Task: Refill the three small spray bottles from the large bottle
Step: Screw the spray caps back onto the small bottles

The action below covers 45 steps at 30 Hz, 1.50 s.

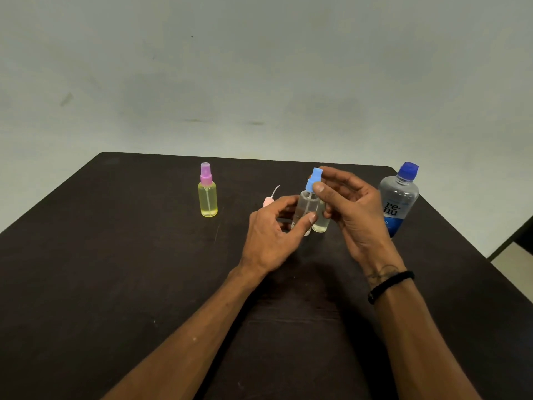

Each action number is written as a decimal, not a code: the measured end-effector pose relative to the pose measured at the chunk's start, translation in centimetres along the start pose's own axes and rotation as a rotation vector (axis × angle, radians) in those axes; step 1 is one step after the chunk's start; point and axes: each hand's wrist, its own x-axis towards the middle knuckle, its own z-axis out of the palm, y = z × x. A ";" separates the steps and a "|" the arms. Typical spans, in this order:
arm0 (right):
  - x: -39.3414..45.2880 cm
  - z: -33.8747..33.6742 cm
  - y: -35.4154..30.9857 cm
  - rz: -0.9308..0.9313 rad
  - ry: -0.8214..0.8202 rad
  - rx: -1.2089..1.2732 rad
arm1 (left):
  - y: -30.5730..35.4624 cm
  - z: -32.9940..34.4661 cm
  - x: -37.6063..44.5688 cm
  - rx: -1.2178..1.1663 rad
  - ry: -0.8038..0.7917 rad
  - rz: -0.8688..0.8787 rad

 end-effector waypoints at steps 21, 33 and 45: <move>-0.1 0.2 0.0 0.013 0.001 0.022 | 0.0 0.0 0.1 -0.008 0.004 0.011; -0.1 0.3 0.1 0.051 -0.001 0.013 | 0.1 -0.1 0.1 -0.015 0.002 0.004; -0.1 0.5 -0.1 0.068 -0.055 0.002 | 0.0 0.0 0.2 -0.021 0.023 -0.011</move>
